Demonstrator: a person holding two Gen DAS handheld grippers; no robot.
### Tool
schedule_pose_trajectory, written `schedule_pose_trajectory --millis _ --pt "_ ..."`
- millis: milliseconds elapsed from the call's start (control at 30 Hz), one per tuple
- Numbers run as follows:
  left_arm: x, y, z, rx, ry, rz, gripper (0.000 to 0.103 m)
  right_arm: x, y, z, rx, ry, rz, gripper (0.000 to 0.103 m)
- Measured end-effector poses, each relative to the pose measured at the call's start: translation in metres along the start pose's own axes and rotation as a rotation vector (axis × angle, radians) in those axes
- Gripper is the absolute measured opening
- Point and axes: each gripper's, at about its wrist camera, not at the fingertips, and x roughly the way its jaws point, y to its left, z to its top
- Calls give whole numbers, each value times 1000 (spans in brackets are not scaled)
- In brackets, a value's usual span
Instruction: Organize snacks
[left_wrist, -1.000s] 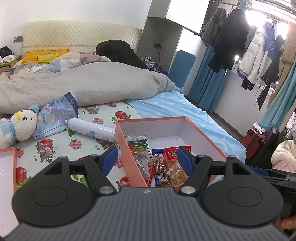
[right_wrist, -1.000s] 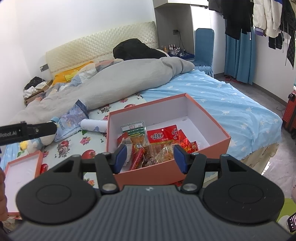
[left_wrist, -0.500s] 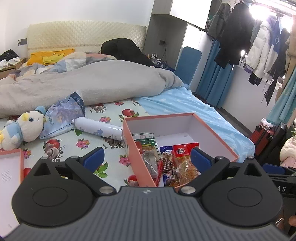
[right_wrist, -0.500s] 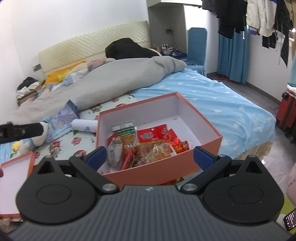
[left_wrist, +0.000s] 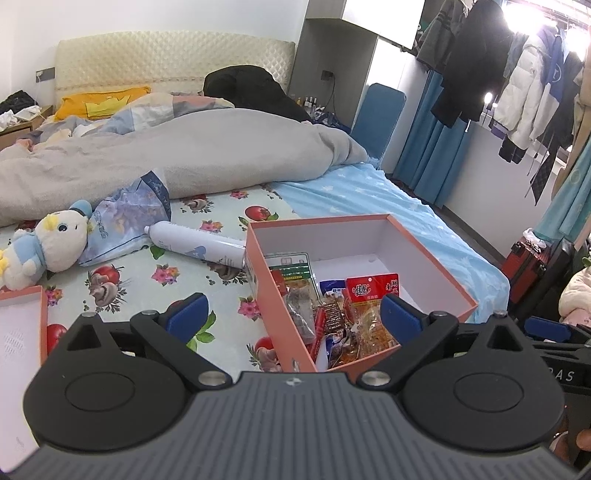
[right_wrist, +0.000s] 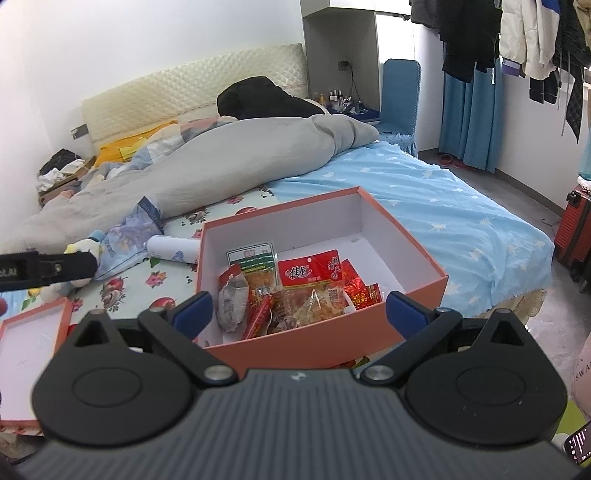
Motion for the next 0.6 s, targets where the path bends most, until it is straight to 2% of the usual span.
schedule_pose_trajectory --millis 600 --pt "-3 0 4 18 -2 4 101 -3 2 5 -3 -9 10 102"
